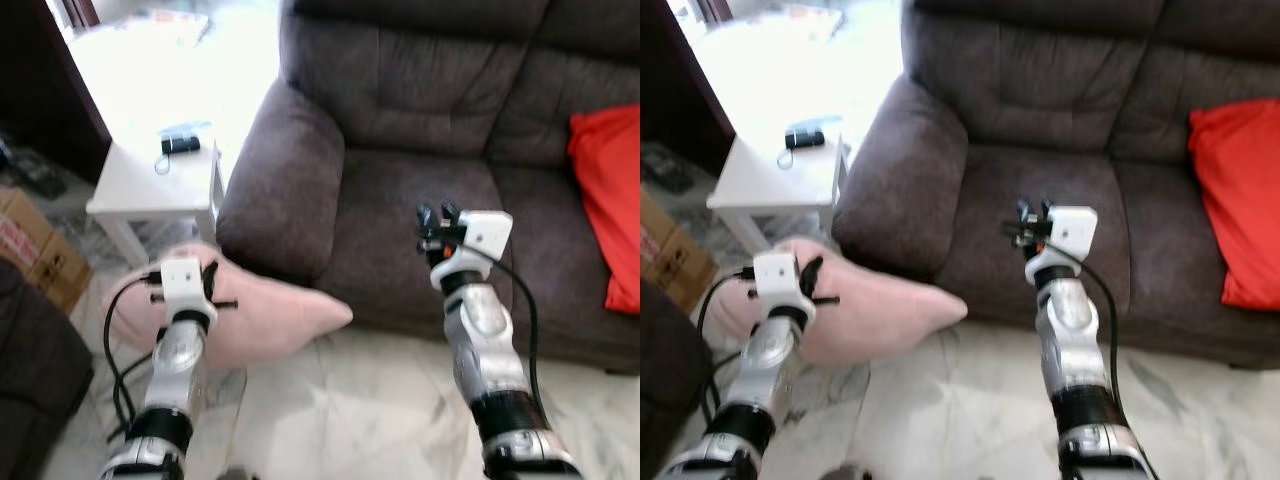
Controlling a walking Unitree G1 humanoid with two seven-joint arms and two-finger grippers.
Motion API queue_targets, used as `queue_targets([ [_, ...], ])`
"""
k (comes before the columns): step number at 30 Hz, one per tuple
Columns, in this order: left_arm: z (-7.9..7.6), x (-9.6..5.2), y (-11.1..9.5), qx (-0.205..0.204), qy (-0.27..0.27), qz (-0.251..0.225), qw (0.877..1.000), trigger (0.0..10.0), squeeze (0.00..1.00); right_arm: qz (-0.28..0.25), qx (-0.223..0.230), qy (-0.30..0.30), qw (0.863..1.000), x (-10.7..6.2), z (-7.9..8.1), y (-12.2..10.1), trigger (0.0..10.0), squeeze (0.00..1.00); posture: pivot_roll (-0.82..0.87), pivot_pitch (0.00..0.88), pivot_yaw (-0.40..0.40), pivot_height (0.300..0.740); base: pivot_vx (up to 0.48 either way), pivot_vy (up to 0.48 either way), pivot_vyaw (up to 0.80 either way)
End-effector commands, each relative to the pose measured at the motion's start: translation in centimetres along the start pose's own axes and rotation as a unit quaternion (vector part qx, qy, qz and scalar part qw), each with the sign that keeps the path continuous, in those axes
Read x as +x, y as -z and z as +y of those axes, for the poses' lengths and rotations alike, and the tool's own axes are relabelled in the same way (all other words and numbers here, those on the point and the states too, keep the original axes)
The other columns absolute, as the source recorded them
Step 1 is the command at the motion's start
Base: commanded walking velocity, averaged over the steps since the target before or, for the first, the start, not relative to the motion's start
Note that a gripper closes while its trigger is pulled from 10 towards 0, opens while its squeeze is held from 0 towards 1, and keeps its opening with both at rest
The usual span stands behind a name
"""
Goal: Move the pillow to the sofa from floor
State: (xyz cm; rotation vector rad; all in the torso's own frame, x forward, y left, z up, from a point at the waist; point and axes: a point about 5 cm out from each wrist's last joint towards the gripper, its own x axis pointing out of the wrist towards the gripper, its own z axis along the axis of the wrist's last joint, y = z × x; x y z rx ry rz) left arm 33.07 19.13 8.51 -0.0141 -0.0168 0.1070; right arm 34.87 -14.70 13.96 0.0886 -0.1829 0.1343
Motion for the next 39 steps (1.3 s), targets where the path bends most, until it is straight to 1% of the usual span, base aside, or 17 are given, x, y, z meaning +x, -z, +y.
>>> queue_targets([
  [1,0.0,0.6,-2.1,-0.006,0.006,-0.048,0.999,10.0,0.00,0.021,-0.008,-0.008,1.000,-0.2,-0.2,0.6,10.0,0.00,0.02,0.104,-0.046,0.740,0.000,0.000,0.00],
  [3,-0.2,0.6,-2.1,-0.009,0.012,-0.048,0.999,10.0,0.00,0.028,-0.020,-0.013,0.999,-0.3,-0.2,1.0,10.0,0.00,0.02,0.102,-0.047,0.740,0.000,0.000,0.00],
  [4,-0.5,0.6,-2.3,-0.011,0.020,-0.051,0.998,10.0,0.00,0.058,-0.042,-0.020,0.997,-0.7,-0.5,1.9,10.0,0.00,0.03,0.100,-0.048,0.740,0.000,0.000,0.00],
  [6,-0.6,0.6,-2.5,-0.013,0.024,-0.054,0.998,10.0,0.00,0.079,-0.057,-0.019,0.995,-0.9,-0.9,2.5,10.0,0.00,0.03,0.099,-0.049,0.740,0.000,0.000,0.00],
  [7,-0.7,0.6,-2.7,-0.014,0.030,-0.056,0.998,10.0,0.00,0.101,-0.087,-0.030,0.991,-1.2,-1.2,3.1,10.0,0.00,0.03,0.098,-0.049,0.740,0.000,0.000,0.00],
  [10,-0.8,0.7,-3.0,-0.016,0.040,-0.058,0.997,10.0,0.00,0.135,-0.133,-0.061,0.980,-1.7,-1.4,4.0,10.0,0.00,0.02,0.095,-0.050,0.740,0.000,0.000,0.00],
  [15,-1.1,0.7,-3.6,-0.017,0.056,-0.065,0.996,10.0,0.00,0.183,-0.135,-0.112,0.967,-2.8,-1.5,5.6,10.0,0.00,0.02,0.086,-0.050,0.740,0.000,0.000,0.00],
  [16,-1.3,0.7,-3.9,-0.018,0.063,-0.068,0.996,10.0,0.00,0.214,-0.166,-0.145,0.952,-3.7,-1.6,6.7,10.0,0.00,0.02,0.081,-0.049,0.740,0.000,0.000,0.00],
  [17,-1.4,0.7,-4.0,-0.020,0.067,-0.069,0.995,10.0,0.00,0.224,-0.175,-0.155,0.946,-4.1,-1.6,7.2,10.0,0.00,0.02,0.080,-0.049,0.740,0.000,0.000,0.00],
  [22,-1.8,0.7,-4.7,-0.023,0.089,-0.073,0.993,10.0,0.00,0.258,-0.171,-0.171,0.935,-5.7,-1.7,8.8,10.0,0.00,0.02,0.062,-0.044,0.740,0.000,0.000,0.00],
  [24,-1.8,0.7,-4.8,-0.024,0.091,-0.073,0.993,10.0,0.00,0.262,-0.168,-0.175,0.934,-5.9,-1.7,9.0,10.0,0.00,0.02,0.060,-0.044,0.740,0.000,0.000,0.00],
  [27,-2.2,0.7,-5.2,-0.025,0.109,-0.073,0.991,10.0,0.00,0.283,-0.177,-0.193,0.923,-6.9,-1.4,10.0,10.0,0.00,0.02,0.053,-0.044,0.740,0.000,0.000,0.00],
  [30,-2.3,0.8,-5.6,-0.029,0.121,-0.072,0.990,10.0,0.00,0.292,-0.172,-0.187,0.922,-7.4,-1.3,10.7,10.0,0.00,0.02,0.049,-0.044,0.740,0.000,0.000,0.00],
  [31,-2.4,0.9,-5.7,-0.030,0.124,-0.072,0.989,10.0,0.00,0.291,-0.172,-0.187,0.922,-7.4,-1.3,10.7,10.0,0.82,0.02,0.049,-0.045,0.740,0.000,0.000,0.00],
  [32,-2.5,0.9,-5.8,-0.028,0.129,-0.071,0.989,10.0,0.00,0.291,-0.167,-0.188,0.923,-7.4,-1.3,10.7,10.0,1.00,0.02,0.049,-0.045,0.740,0.000,0.000,0.00],
  [37,-2.9,1.0,-6.4,-0.038,0.152,-0.073,0.985,10.0,0.00,0.295,-0.185,-0.203,0.915,-7.6,-1.2,10.9,10.0,1.00,0.02,0.061,-0.052,0.740,0.000,0.000,0.00],
  [39,-3.0,1.0,-6.5,-0.038,0.155,-0.072,0.985,10.0,0.00,0.292,-0.188,-0.200,0.916,-7.5,-1.3,10.9,10.0,1.00,0.02,0.068,-0.054,0.740,0.000,0.000,0.00],
])
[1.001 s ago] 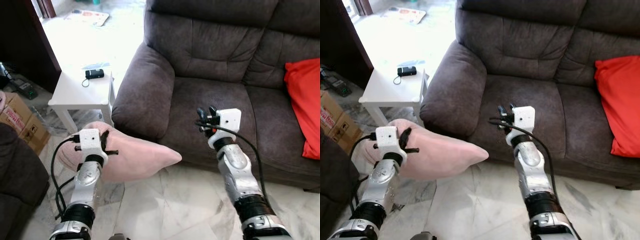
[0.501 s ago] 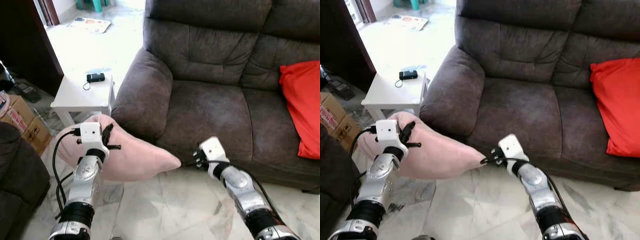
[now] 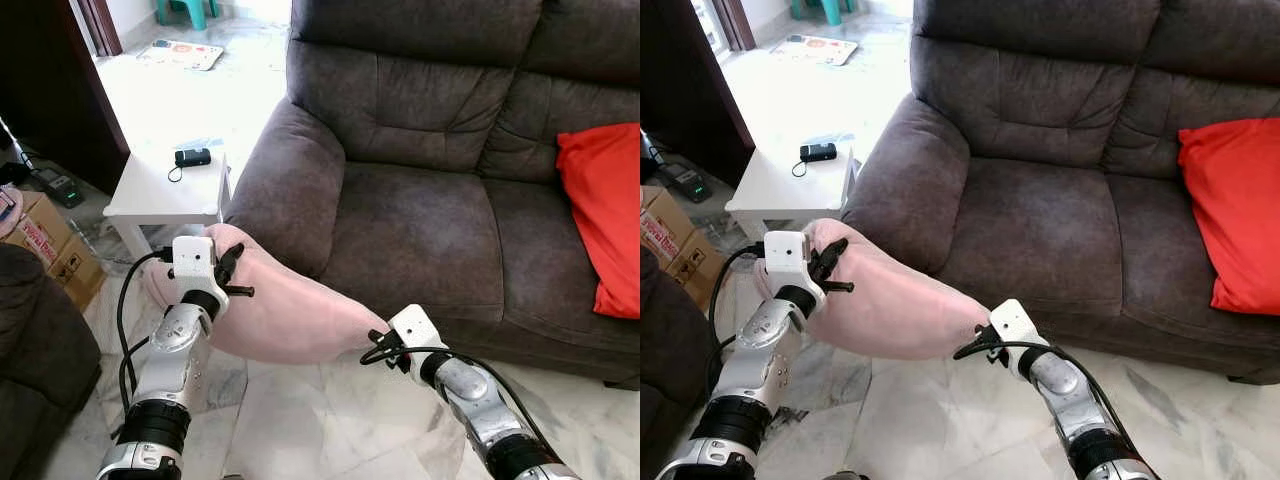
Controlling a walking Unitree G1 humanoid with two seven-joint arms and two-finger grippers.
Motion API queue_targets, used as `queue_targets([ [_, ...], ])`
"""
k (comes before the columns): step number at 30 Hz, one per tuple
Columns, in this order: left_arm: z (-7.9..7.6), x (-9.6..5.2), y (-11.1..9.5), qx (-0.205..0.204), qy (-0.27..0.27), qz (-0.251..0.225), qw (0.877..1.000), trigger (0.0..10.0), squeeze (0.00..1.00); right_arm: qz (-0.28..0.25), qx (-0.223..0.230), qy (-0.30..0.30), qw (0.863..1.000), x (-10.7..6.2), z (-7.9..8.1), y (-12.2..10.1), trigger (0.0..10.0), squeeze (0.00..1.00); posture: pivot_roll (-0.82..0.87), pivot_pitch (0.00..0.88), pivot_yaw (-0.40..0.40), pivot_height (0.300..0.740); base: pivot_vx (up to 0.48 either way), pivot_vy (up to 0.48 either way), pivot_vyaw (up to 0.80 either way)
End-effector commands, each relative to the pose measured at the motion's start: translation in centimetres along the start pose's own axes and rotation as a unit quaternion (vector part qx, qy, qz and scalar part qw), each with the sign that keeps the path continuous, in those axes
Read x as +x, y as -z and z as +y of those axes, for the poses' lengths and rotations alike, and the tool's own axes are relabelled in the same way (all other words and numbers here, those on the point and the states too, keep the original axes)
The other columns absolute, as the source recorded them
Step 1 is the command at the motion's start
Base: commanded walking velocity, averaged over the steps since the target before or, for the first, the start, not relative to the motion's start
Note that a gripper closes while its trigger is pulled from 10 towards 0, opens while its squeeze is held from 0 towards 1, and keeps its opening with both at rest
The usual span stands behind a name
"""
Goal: Move the pillow to the sofa from floor
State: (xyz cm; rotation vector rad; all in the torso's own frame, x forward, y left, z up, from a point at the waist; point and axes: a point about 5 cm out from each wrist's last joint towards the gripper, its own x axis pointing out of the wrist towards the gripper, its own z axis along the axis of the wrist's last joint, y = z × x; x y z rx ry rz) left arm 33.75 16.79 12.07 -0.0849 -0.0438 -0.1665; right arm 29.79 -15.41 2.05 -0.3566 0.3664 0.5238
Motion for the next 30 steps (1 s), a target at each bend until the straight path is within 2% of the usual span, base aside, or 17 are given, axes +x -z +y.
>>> queue_targets([
  [1,-0.6,0.8,-3.0,0.007,0.022,-0.059,0.998,10.0,0.00,0.008,-0.008,0.001,1.000,-0.2,-0.2,0.4,10.0,1.00,0.02,0.070,-0.056,0.740,0.000,0.000,0.00],
  [2,-0.7,0.8,-3.0,0.006,0.023,-0.059,0.998,10.0,0.00,0.008,-0.015,-0.001,1.000,-0.2,-0.1,0.4,10.0,1.00,0.02,0.070,-0.056,0.740,0.000,0.000,0.00],
  [3,-0.8,0.8,-3.1,0.006,0.025,-0.059,0.998,10.0,0.00,0.008,-0.021,-0.004,1.000,-0.2,-0.1,0.4,10.0,0.86,0.02,0.075,-0.057,0.740,0.000,0.000,0.00],
  [4,-0.8,0.7,-3.1,0.005,0.027,-0.057,0.998,10.0,0.00,0.008,-0.020,-0.010,1.000,-0.1,0.1,0.4,10.0,0.18,0.02,0.079,-0.057,0.740,0.000,0.000,0.00],
  [5,-0.8,0.7,-3.1,0.005,0.027,-0.057,0.998,10.0,0.00,0.008,-0.020,-0.010,1.000,-0.1,0.1,0.4,10.0,0.18,0.02,0.079,-0.057,0.740,0.000,0.000,0.00],
  [6,-0.8,0.7,-3.1,0.005,0.027,-0.056,0.998,10.0,0.00,0.006,-0.013,-0.012,1.000,-0.1,0.1,0.5,10.0,1.00,0.02,0.084,-0.057,0.740,0.000,0.000,0.00],
  [12,-0.6,0.6,-3.0,0.005,0.029,-0.049,0.998,10.0,0.00,0.016,-0.032,-0.036,0.999,-0.1,0.6,0.8,10.0,1.00,0.02,0.093,-0.054,0.740,0.000,0.000,0.00],
  [14,-0.7,0.5,-2.9,0.007,0.032,-0.047,0.998,10.0,0.00,0.041,-0.070,-0.054,0.995,-0.2,0.9,1.4,10.0,1.00,0.02,0.094,-0.054,0.740,0.000,0.000,0.00],
  [17,-0.9,0.6,-2.9,0.008,0.039,-0.046,0.998,10.0,0.00,0.046,-0.069,-0.057,0.995,-0.3,1.1,1.7,10.0,1.00,0.03,0.095,-0.055,0.740,0.000,0.000,0.00],
  [21,-1.0,0.6,-3.0,0.007,0.043,-0.044,0.998,10.0,0.00,0.059,-0.095,-0.041,0.993,-0.3,0.9,1.9,10.0,1.00,0.03,0.096,-0.056,0.740,0.000,0.000,0.00],
  [22,-1.0,0.6,-2.9,0.006,0.045,-0.043,0.998,10.0,0.00,0.064,-0.106,-0.035,0.992,-0.3,0.7,2.0,10.0,0.93,0.03,0.096,-0.056,0.740,0.000,0.000,0.00],
  [23,-1.1,0.5,-2.9,0.006,0.050,-0.041,0.998,10.0,0.00,0.068,-0.115,-0.031,0.991,-0.2,0.7,2.0,10.0,0.07,0.03,0.095,-0.055,0.740,0.000,0.000,0.00],
  [24,-1.2,0.5,-2.8,0.005,0.054,-0.039,0.998,10.0,0.00,0.070,-0.121,-0.028,0.990,-0.2,0.6,2.1,10.0,0.07,0.03,0.095,-0.055,0.740,0.000,0.000,0.00],
  [25,-1.4,0.5,-2.7,0.007,0.063,-0.034,0.997,10.0,0.00,0.072,-0.131,-0.015,0.989,-0.2,0.4,2.1,10.0,0.00,0.03,0.095,-0.057,0.740,0.000,0.000,0.00],
  [30,-1.6,0.4,-2.6,0.006,0.072,-0.031,0.997,10.0,0.00,0.075,-0.134,0.003,0.988,-0.2,0.0,2.0,10.0,0.00,0.03,0.095,-0.057,0.740,0.000,0.000,0.00],
])
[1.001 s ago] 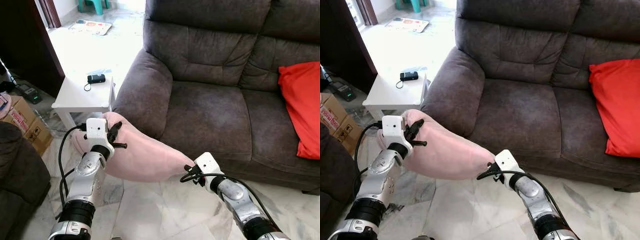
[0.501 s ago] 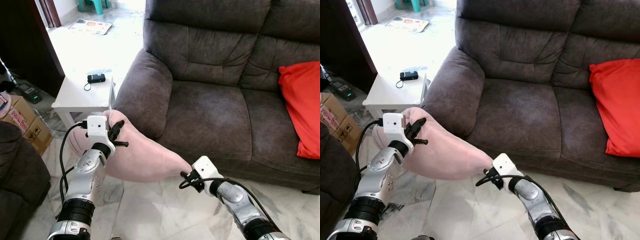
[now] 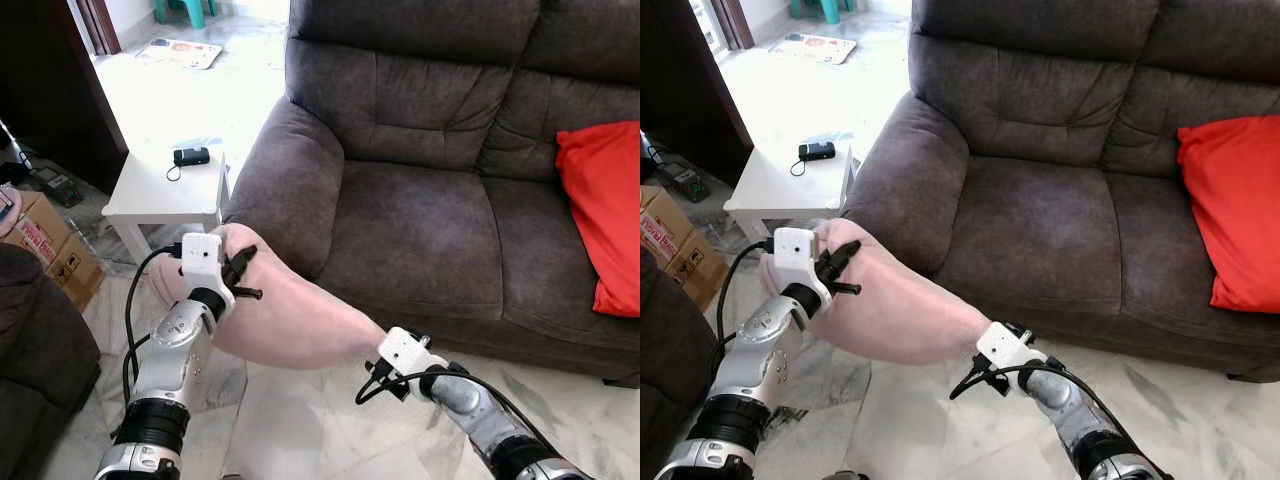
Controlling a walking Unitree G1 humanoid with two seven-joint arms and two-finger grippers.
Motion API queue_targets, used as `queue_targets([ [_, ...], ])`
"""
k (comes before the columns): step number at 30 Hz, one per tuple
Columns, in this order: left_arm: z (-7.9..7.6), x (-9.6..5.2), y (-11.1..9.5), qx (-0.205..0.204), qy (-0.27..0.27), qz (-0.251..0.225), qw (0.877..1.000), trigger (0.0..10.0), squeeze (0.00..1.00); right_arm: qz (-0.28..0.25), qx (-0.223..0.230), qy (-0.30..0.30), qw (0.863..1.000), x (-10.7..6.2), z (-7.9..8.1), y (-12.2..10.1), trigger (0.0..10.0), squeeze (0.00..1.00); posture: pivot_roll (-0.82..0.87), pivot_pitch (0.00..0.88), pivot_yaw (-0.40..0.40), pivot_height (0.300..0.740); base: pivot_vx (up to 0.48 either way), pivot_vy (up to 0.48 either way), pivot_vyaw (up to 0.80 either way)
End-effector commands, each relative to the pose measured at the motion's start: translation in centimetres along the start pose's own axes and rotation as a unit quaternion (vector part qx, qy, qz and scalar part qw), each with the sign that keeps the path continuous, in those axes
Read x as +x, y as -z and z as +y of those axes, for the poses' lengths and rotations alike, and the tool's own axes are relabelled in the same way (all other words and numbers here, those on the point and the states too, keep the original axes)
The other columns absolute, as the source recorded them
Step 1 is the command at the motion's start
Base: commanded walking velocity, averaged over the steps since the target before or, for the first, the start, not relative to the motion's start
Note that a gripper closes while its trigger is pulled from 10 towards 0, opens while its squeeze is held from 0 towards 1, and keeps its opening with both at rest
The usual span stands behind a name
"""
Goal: Move the pillow to the sofa from floor
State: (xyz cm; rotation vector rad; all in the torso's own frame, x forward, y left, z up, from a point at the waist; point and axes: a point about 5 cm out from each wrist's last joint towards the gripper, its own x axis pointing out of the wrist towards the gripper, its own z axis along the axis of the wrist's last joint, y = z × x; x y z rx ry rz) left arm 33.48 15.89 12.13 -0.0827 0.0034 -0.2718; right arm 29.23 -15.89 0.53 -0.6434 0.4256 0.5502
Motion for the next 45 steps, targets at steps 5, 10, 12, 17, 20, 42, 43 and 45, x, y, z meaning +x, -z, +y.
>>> queue_targets([
  [5,-1.0,0.5,-2.8,0.009,0.034,-0.056,0.998,10.0,0.00,0.026,-0.017,-0.021,0.999,-0.1,0.4,0.8,10.0,0.00,0.03,0.093,-0.059,0.740,0.000,0.000,0.00],
  [10,-1.2,0.5,-2.8,0.006,0.040,-0.057,0.998,10.0,0.00,0.042,-0.013,-0.036,0.998,-0.1,0.9,1.4,10.0,0.00,0.03,0.091,-0.060,0.740,0.000,0.000,0.00],
  [12,-1.3,0.5,-2.8,0.004,0.045,-0.057,0.997,10.0,0.00,0.050,-0.014,-0.042,0.998,-0.3,1.2,1.7,10.0,0.00,0.03,0.088,-0.059,0.740,0.000,0.000,0.00],
  [17,-1.6,0.5,-3.1,-0.003,0.057,-0.060,0.997,10.0,0.00,0.061,-0.017,-0.039,0.997,-0.3,1.3,2.0,10.0,0.00,0.04,0.090,-0.059,0.740,0.000,0.000,0.00],
  [20,-1.6,0.5,-3.1,-0.006,0.061,-0.060,0.996,10.0,0.00,0.063,-0.020,-0.043,0.997,-0.2,1.5,2.1,10.0,0.00,0.04,0.090,-0.060,0.740,0.000,0.000,0.00],
  [42,-2.7,0.2,-3.3,-0.022,0.105,-0.056,0.993,10.0,0.00,0.078,-0.012,-0.032,0.996,-0.1,1.9,2.3,10.0,0.00,0.05,0.094,-0.065,0.740,0.000,0.000,0.00],
  [43,-2.6,0.2,-3.3,-0.022,0.106,-0.056,0.993,10.0,0.00,0.078,-0.013,-0.033,0.996,-0.1,2.0,2.2,10.0,0.00,0.05,0.094,-0.065,0.740,0.000,0.000,0.00],
  [45,-2.5,0.1,-3.3,-0.022,0.104,-0.055,0.993,10.0,0.00,0.077,-0.012,-0.032,0.996,0.0,2.0,2.2,3.8,0.00,0.05,0.095,-0.065,0.740,0.000,0.000,0.00],
])
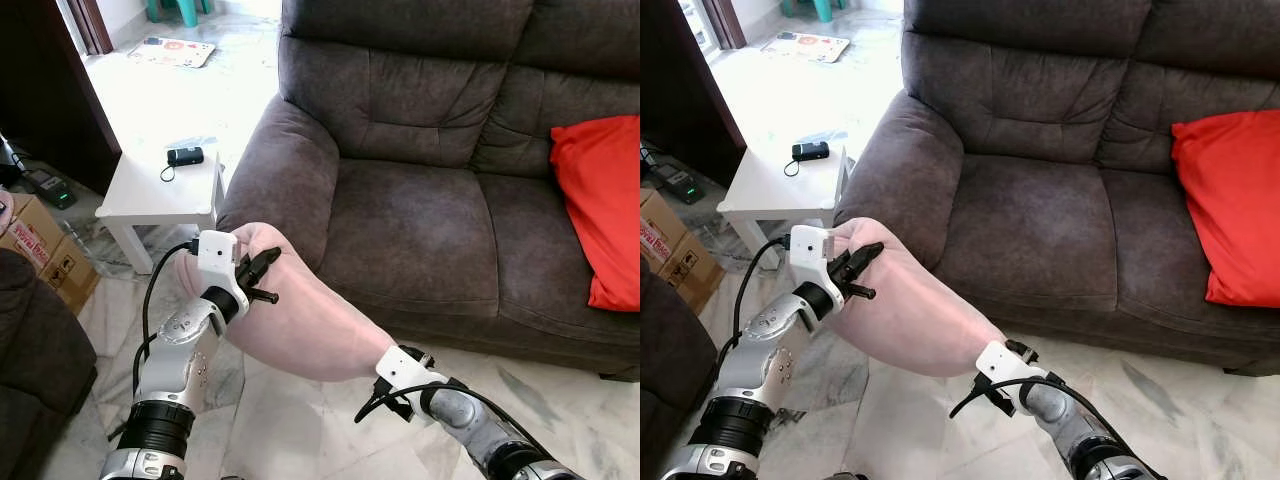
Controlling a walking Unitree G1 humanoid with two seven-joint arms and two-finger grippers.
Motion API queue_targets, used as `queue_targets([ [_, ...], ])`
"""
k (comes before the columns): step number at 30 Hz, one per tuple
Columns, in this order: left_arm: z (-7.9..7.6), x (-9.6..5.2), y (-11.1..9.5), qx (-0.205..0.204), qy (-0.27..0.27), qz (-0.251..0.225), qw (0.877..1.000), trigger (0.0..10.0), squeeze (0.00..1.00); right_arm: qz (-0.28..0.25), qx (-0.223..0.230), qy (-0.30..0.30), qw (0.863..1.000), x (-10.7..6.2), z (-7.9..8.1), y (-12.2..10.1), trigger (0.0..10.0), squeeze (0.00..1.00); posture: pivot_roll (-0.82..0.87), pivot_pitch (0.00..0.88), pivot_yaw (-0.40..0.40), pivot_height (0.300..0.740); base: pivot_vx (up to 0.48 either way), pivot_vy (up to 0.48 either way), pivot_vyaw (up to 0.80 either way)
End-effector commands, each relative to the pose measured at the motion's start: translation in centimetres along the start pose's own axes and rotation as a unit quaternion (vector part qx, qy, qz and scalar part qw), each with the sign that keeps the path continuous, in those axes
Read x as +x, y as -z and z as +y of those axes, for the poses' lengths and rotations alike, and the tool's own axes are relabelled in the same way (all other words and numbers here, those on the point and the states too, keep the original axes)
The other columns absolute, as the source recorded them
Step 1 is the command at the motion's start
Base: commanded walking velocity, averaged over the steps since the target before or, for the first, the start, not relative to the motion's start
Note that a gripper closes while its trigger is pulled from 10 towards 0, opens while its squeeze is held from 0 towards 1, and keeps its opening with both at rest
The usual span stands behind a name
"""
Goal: Move the pillow to the sofa from floor
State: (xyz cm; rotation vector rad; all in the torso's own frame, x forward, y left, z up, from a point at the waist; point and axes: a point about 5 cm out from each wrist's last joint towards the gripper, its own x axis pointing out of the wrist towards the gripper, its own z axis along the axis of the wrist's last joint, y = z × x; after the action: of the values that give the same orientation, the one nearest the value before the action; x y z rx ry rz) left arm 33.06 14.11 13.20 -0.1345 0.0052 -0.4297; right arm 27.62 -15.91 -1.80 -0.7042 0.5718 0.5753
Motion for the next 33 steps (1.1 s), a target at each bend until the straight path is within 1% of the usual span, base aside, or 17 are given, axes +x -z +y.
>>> queue_targets([
  [1,-0.63,0.06,-2.29,0.008,0.026,-0.053,0.998,10.0,0.00,0.006,0.005,0.000,1.000,0.04,0.09,0.12,2.0,0.00,0.05,0.095,-0.065,0.740,0.000,0.000,0.00],
  [2,-0.63,0.06,-2.29,0.008,0.026,-0.053,0.998,10.0,0.00,0.006,0.005,0.000,1.000,0.04,0.09,0.12,2.0,0.00,0.05,0.095,-0.065,0.740,0.000,0.000,0.00],
  [3,-0.60,0.02,-2.25,0.009,0.025,-0.052,0.998,10.0,0.00,0.004,0.006,-0.001,1.000,0.05,0.13,0.06,0.0,0.00,0.05,0.095,-0.065,0.740,0.000,0.000,0.00],
  [12,-0.77,0.13,-2.11,0.009,0.027,-0.048,0.998,10.0,0.00,0.001,0.002,-0.002,1.000,0.12,0.23,-0.13,0.0,0.00,0.04,0.095,-0.063,0.740,0.000,0.000,0.00],
  [16,-0.85,0.18,-2.11,0.008,0.028,-0.048,0.998,10.0,0.00,0.004,-0.009,-0.007,1.000,0.11,0.32,-0.07,0.0,0.00,0.05,0.095,-0.064,0.740,0.000,0.000,0.00],
  [24,-0.68,0.17,-2.15,0.010,0.024,-0.047,0.999,10.0,0.00,0.004,-0.008,-0.011,1.000,0.08,0.40,0.07,0.0,0.00,0.05,0.092,-0.062,0.740,0.000,0.000,0.00],
  [28,-0.68,0.16,-1.88,0.012,0.022,-0.043,0.999,10.0,0.00,0.002,0.000,-0.002,1.000,0.06,0.26,0.09,0.0,0.00,0.04,0.079,-0.058,0.740,0.000,0.000,0.00],
  [33,-0.70,0.15,-1.73,0.012,0.023,-0.040,0.999,10.0,0.00,0.004,-0.002,0.002,1.000,0.04,0.13,0.17,0.0,0.00,0.03,0.070,-0.052,0.740,0.000,0.000,0.00],
])
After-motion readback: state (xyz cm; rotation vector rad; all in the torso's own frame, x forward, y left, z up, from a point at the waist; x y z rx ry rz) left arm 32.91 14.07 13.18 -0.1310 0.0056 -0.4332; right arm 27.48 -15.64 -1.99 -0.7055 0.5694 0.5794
